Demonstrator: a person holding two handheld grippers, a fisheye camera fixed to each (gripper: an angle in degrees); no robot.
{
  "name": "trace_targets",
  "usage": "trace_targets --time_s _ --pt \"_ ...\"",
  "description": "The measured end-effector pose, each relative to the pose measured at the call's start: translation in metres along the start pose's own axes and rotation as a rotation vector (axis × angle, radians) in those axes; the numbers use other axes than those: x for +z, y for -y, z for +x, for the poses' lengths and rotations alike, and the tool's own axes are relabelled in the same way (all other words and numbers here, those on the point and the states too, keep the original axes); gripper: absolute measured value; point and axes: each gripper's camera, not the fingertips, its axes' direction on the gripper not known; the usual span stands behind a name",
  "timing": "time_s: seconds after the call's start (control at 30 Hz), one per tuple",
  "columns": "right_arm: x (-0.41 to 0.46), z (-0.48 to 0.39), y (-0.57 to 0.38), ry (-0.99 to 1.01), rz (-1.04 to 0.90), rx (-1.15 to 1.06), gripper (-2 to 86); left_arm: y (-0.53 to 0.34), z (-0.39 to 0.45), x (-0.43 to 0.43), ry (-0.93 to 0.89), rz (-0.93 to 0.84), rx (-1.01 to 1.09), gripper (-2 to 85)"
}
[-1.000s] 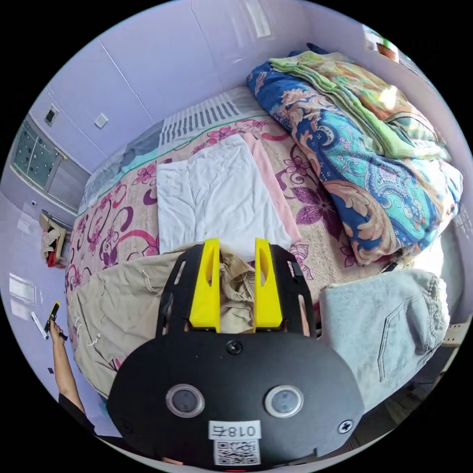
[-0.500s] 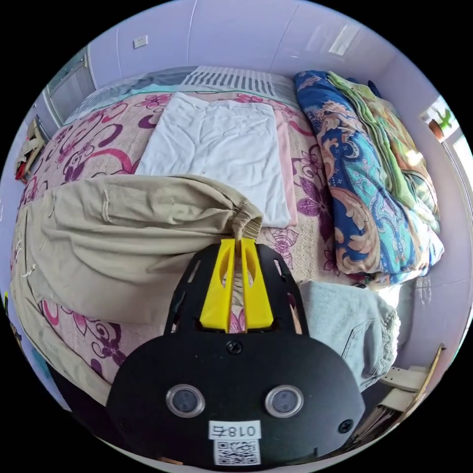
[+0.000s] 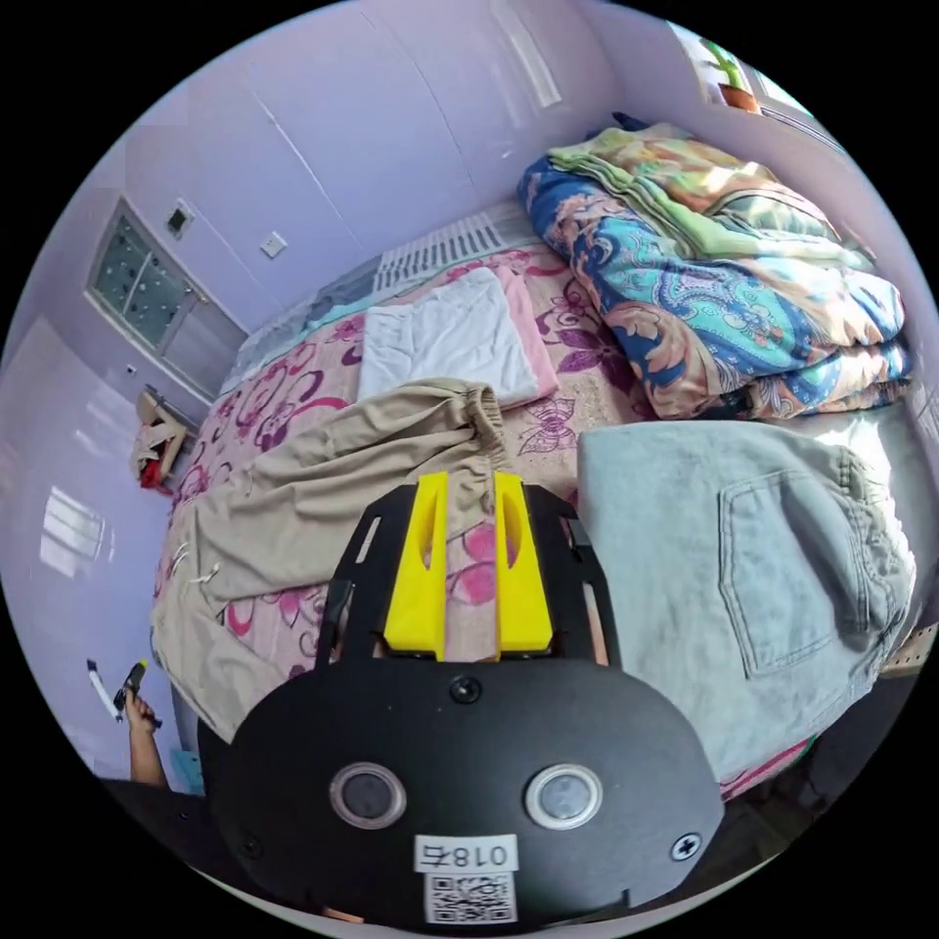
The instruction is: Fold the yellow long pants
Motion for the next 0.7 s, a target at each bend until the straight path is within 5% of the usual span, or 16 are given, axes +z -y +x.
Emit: trace_targets --time_s 0.17,0.47,0.7 --pt "-0.046 0.028 -0.137 0.265 -0.001 -0.078 7.8 -0.032 -0.064 0.020 -0.154 -0.008 -0.152 9.5" --pt "-0.063 0.097 -0.317 0.148 -0.065 0.264 8.9 0.010 -0.046 0.083 -0.169 -0.100 -0.023 15.9" --pt "-0.027 0.140 -0.359 0.323 -0.142 0.473 11.7 0.016 -0.057 0.132 -0.217 -0.181 -0.024 -0.4"
